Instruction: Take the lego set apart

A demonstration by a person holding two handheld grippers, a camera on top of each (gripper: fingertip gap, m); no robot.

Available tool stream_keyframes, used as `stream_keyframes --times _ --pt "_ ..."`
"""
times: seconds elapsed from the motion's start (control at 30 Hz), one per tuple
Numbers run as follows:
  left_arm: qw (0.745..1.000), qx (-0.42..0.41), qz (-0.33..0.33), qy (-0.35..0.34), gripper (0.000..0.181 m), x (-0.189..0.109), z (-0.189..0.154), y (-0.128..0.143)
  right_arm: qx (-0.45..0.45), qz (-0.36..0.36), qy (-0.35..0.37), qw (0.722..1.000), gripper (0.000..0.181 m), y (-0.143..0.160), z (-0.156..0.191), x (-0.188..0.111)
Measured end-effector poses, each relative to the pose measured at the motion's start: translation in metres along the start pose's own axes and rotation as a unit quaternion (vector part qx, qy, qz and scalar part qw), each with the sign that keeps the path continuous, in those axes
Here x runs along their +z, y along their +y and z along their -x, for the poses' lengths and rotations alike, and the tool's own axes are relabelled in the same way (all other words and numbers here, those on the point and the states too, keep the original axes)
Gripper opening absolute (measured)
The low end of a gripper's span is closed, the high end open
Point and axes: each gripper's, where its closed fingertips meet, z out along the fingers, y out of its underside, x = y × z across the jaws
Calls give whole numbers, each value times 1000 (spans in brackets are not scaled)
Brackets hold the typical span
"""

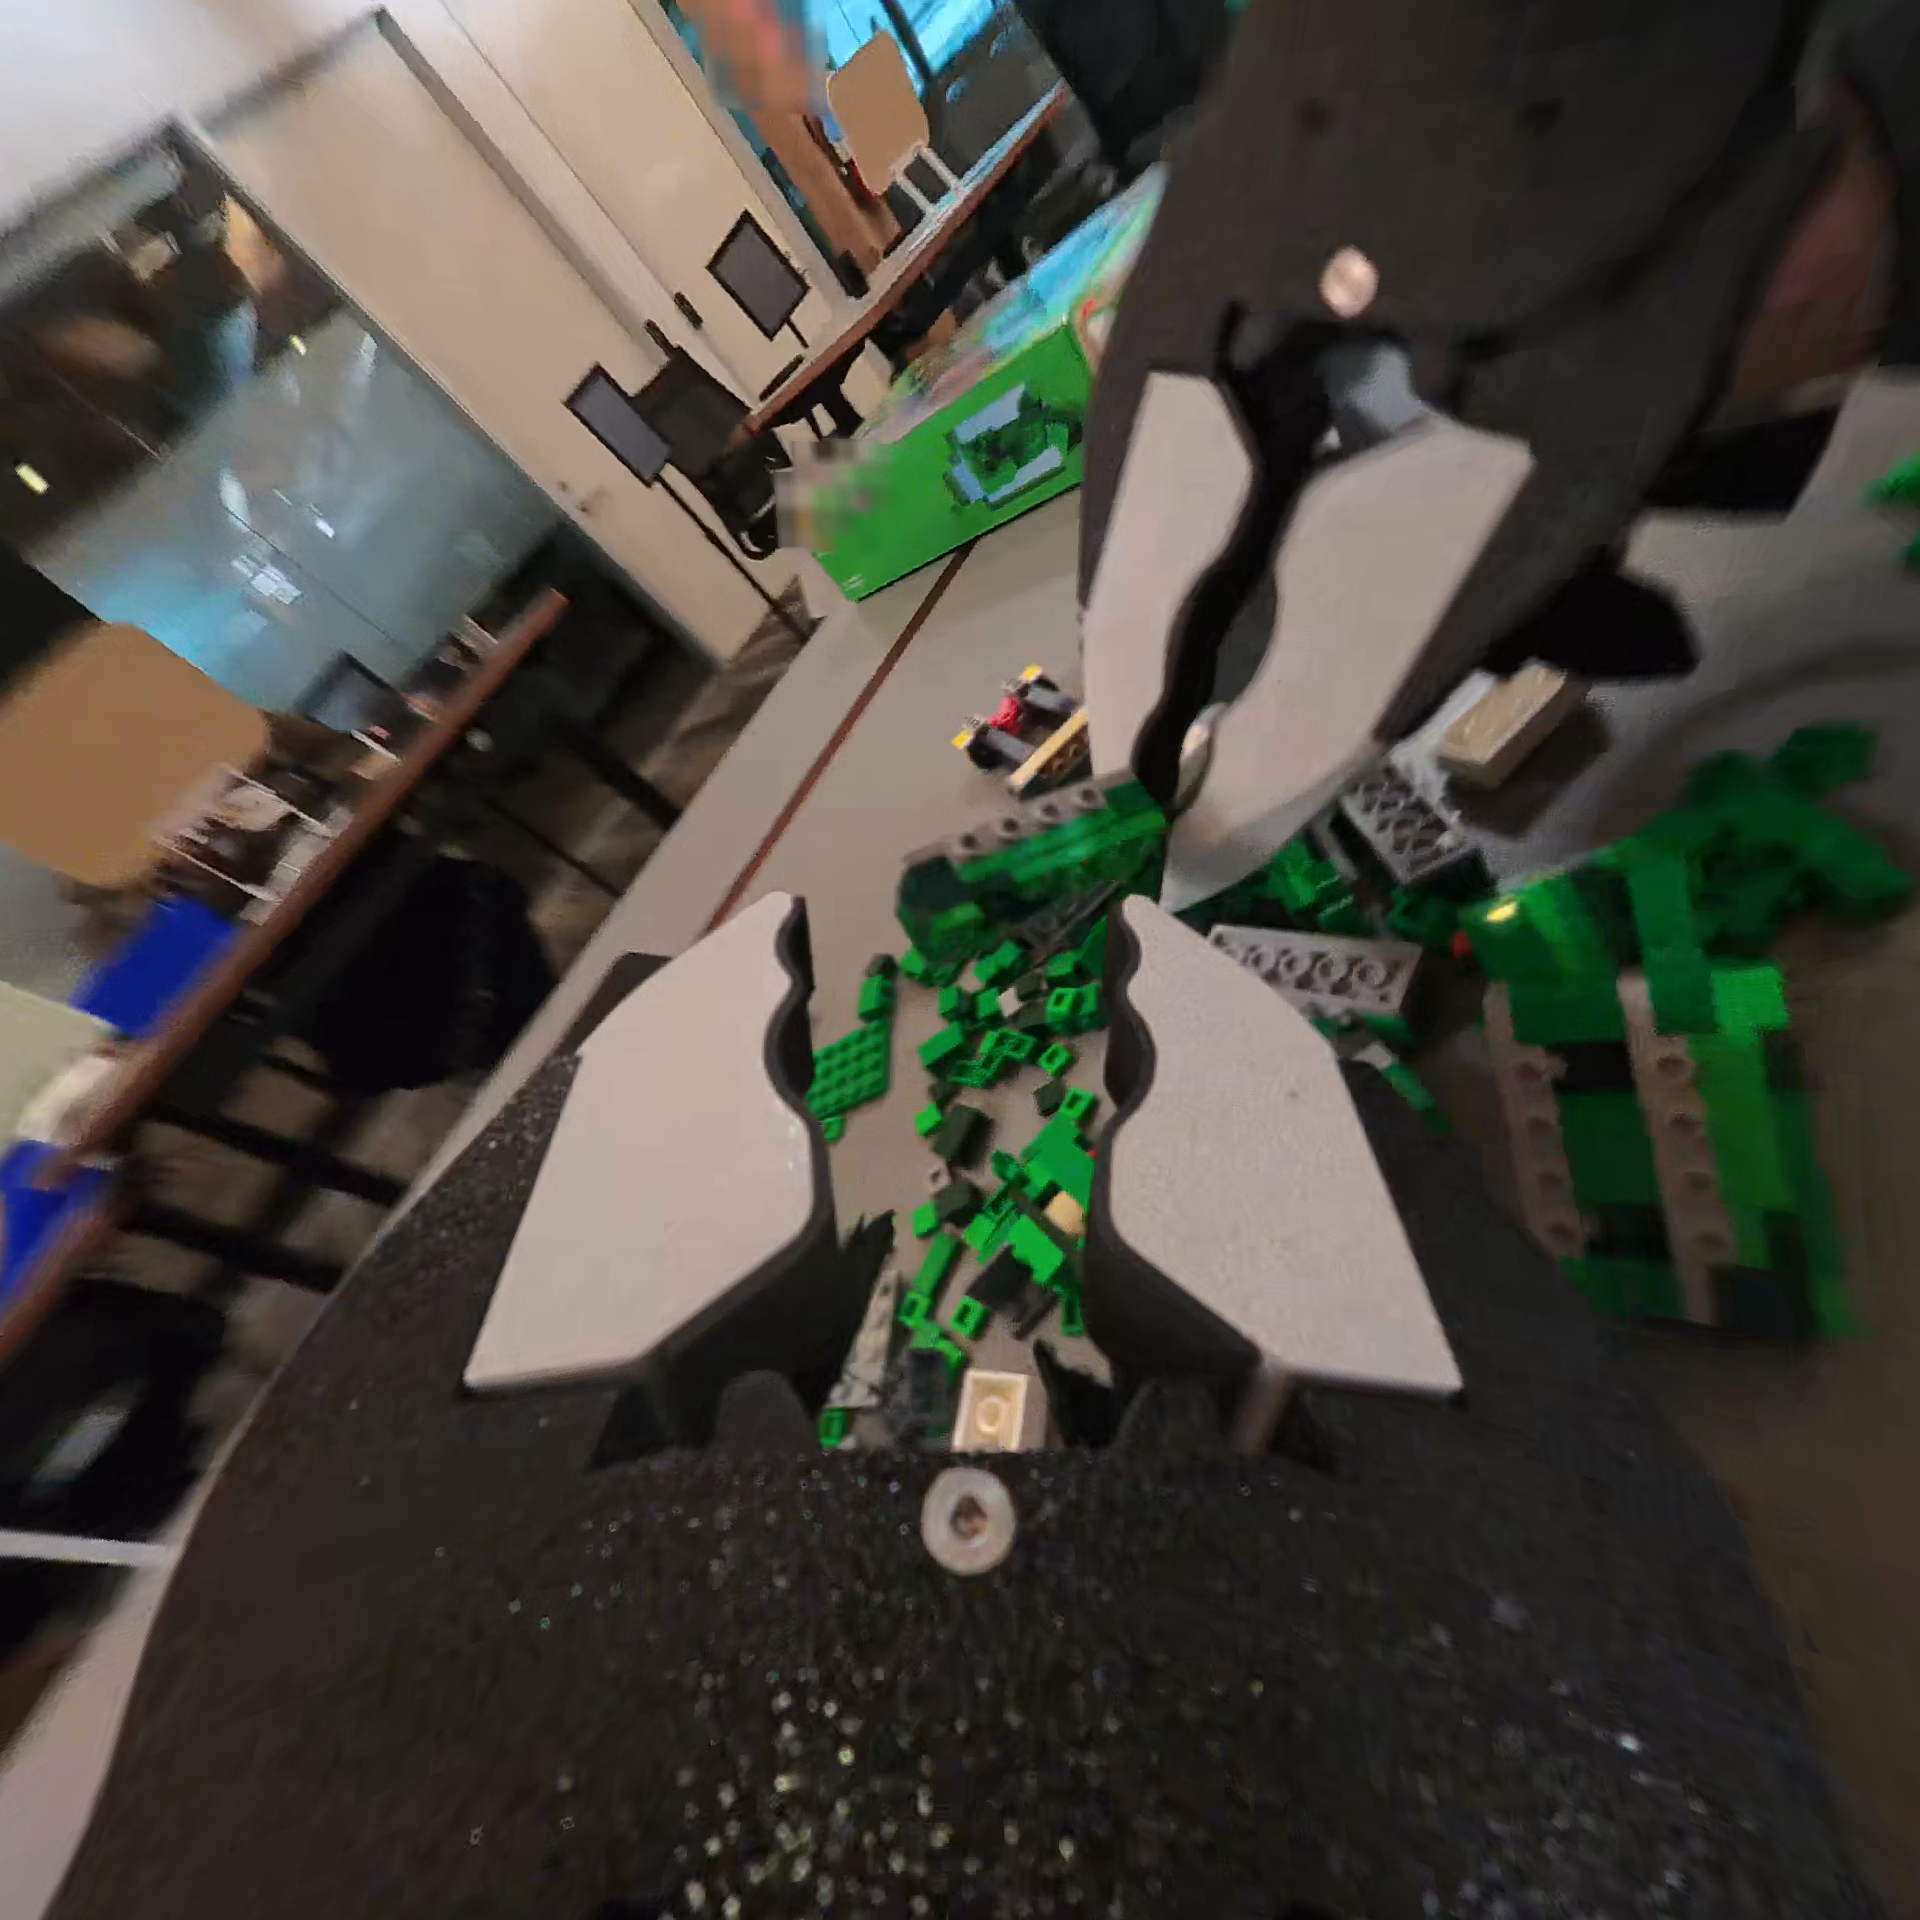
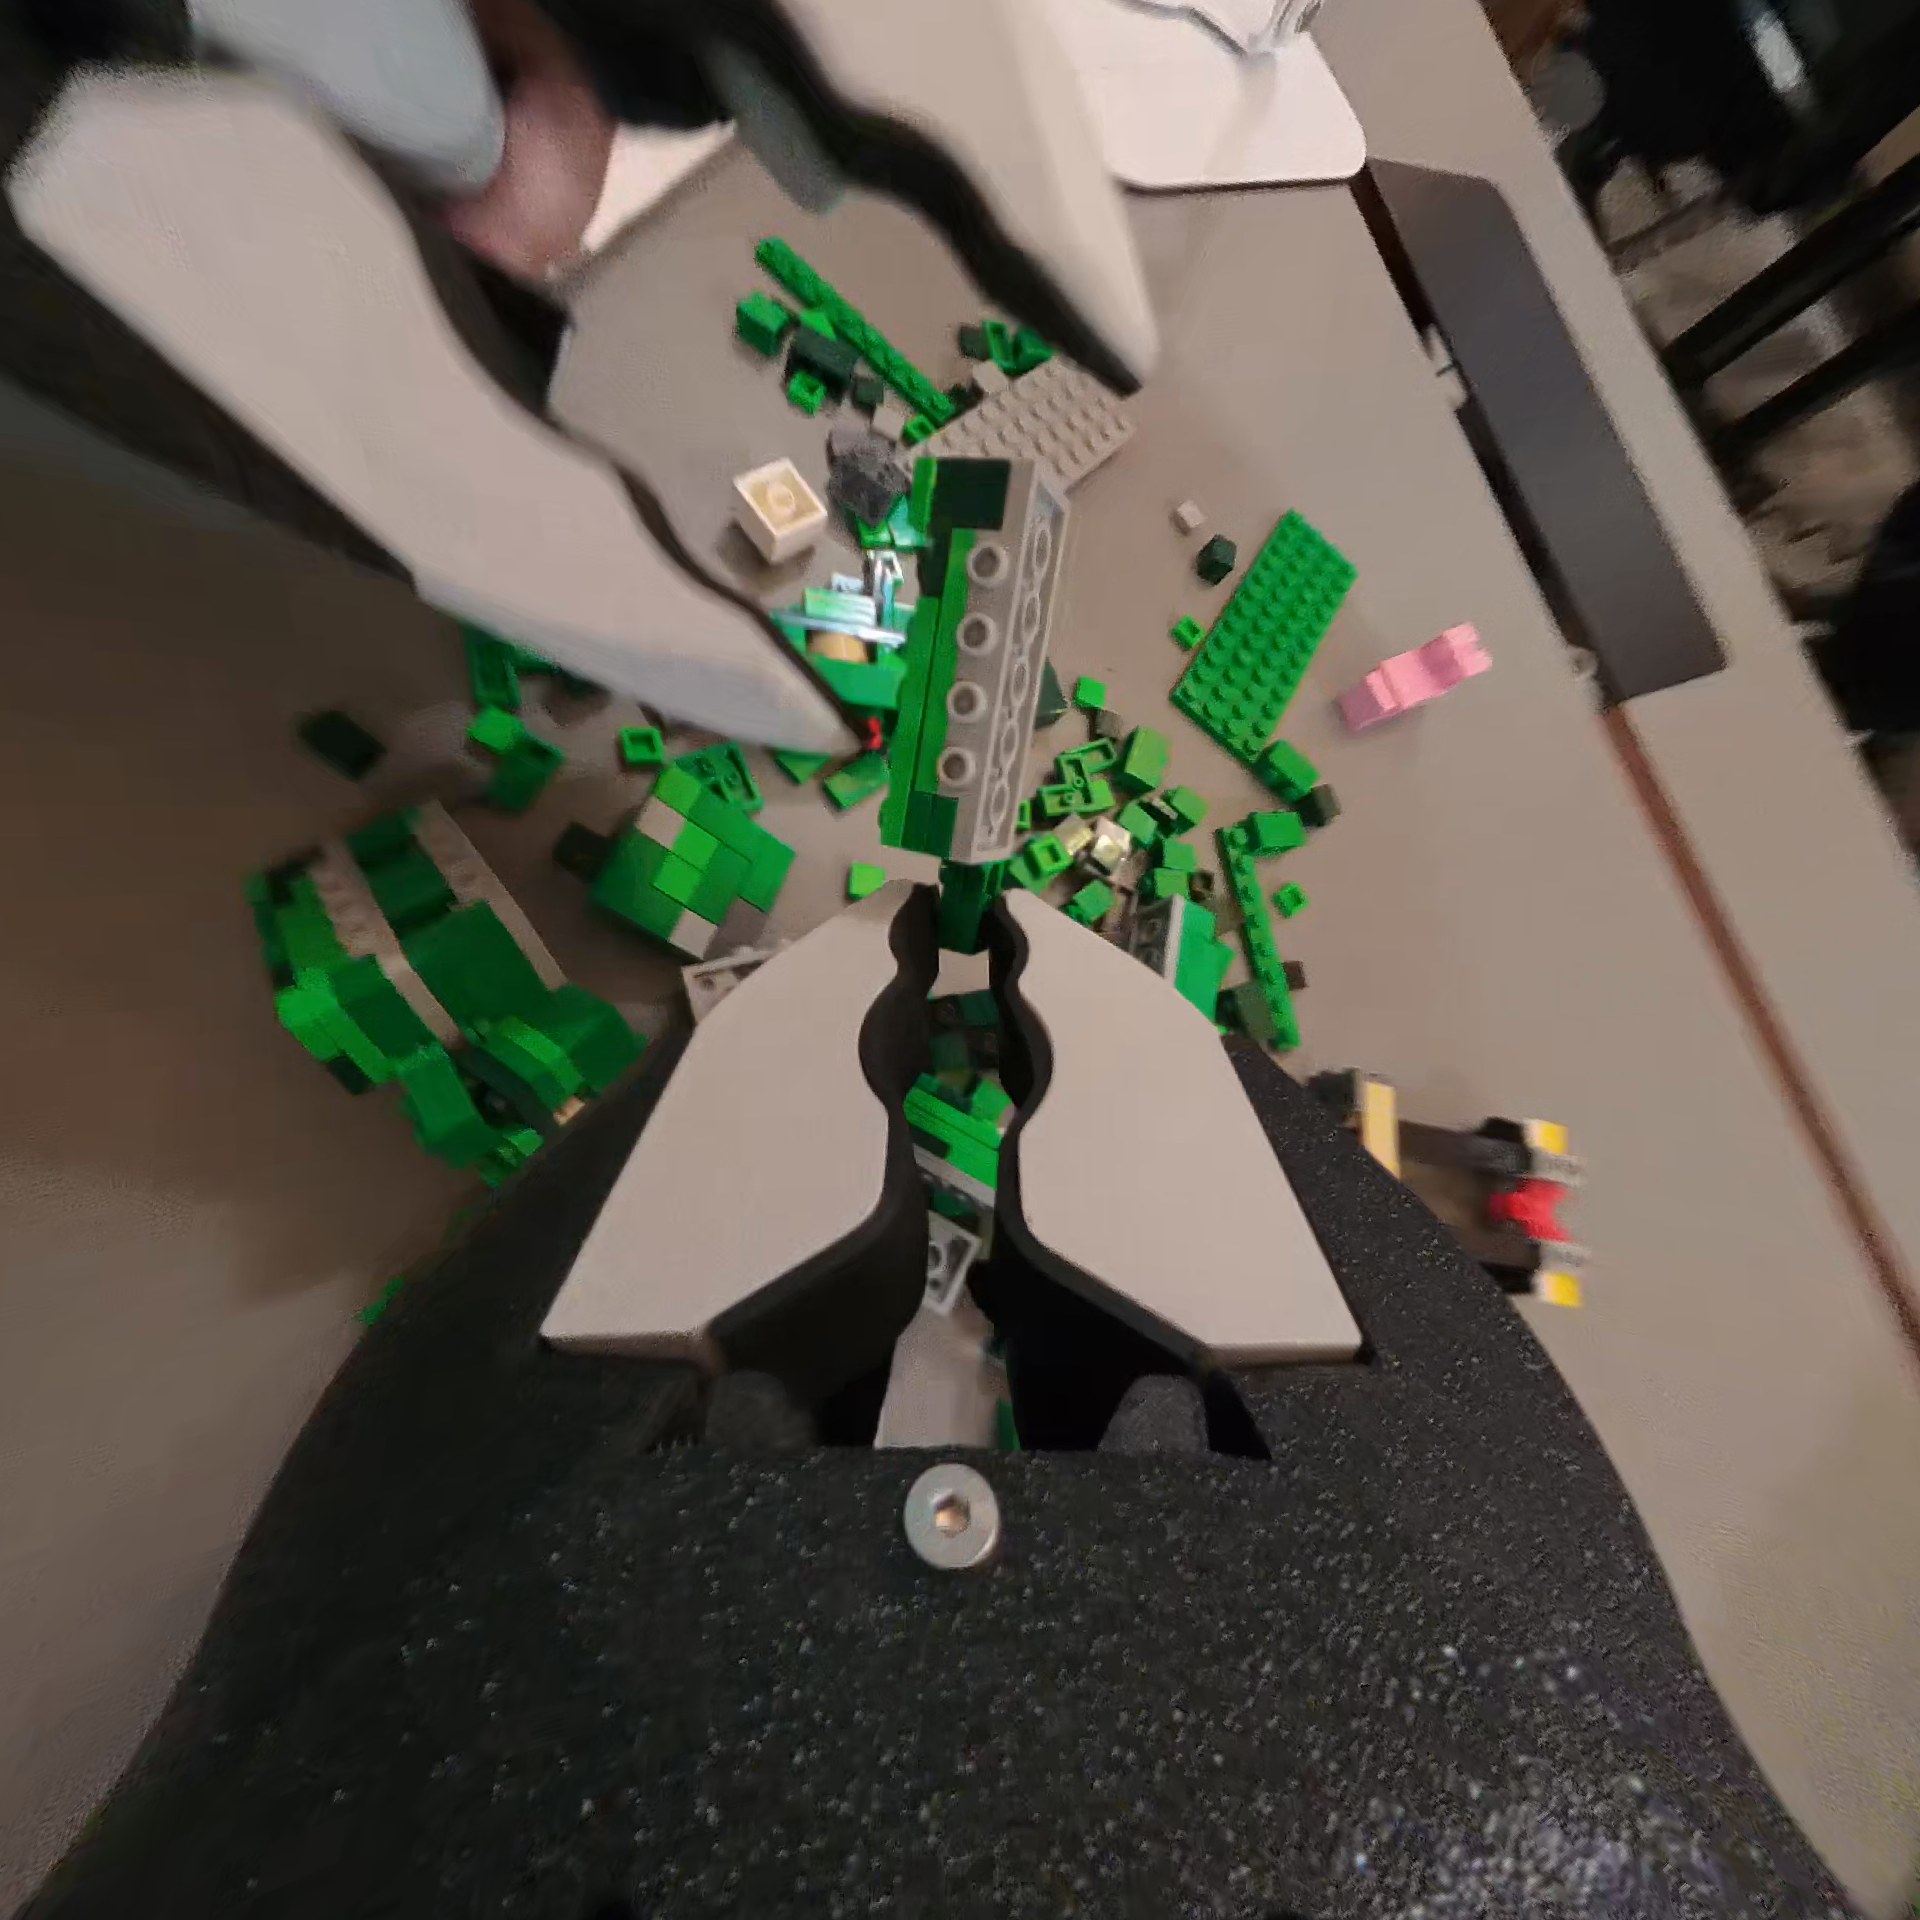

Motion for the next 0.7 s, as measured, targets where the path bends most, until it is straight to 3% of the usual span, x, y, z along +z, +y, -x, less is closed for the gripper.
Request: stream_keyframes --times 0.1,0.23,0.43,0.53,0.7 --pt "992 120 18 -36 54 2 -5 1 68 -2 -32 997 9 -1 1 -4" --pt "957 276 22 -81 51 3 -12 -5 112 20 -62 992 9 1 8 -6" --pt "905 409 42 -109 30 8 -20 -3 144 48 -101 983 9 1 25 -4" --pt "900 418 46 -116 23 6 -16 -4 180 31 -126 975 9 -4 28 -6" --pt "945 305 24 -117 19 1 -2 -14 305 -94 -227 920 9 -31 23 -22"
